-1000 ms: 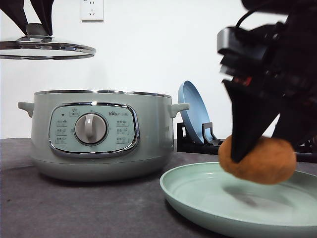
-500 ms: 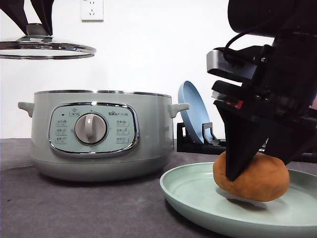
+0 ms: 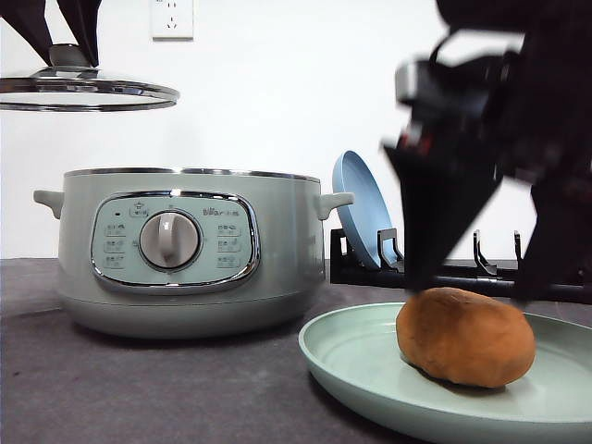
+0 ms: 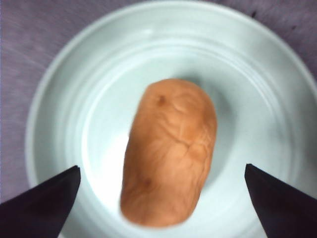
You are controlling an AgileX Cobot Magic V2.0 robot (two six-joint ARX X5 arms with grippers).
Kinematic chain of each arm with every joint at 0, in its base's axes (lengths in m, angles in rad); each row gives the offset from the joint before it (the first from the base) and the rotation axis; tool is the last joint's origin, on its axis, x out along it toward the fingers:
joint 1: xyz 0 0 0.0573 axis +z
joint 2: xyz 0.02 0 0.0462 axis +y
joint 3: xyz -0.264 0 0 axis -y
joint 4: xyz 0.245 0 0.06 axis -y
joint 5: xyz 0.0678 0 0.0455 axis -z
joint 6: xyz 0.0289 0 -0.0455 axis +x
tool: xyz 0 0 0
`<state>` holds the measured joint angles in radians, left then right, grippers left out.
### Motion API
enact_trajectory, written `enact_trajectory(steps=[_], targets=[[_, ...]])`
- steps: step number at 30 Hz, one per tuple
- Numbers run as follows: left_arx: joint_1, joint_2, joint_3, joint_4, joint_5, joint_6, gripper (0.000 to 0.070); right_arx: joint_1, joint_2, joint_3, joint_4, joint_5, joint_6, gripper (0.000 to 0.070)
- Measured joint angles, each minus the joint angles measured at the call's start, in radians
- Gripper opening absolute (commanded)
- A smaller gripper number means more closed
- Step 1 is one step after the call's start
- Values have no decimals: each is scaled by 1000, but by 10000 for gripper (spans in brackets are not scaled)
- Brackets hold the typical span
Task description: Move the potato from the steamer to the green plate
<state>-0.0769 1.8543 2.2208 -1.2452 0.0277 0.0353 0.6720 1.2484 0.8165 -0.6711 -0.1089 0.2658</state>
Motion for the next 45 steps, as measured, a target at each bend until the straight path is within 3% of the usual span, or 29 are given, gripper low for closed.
enact_trajectory(steps=[9,23,45], targets=[[0,1,0,0,0,-9,0,0,-300,145,-259,3,4,699],[-30,2,0,-25,-2,-23,0,0,-711,200,-381,25,84,700],[-380,2,-66,-112,2,-26,0,0,-766,200,-402,57,63,699]])
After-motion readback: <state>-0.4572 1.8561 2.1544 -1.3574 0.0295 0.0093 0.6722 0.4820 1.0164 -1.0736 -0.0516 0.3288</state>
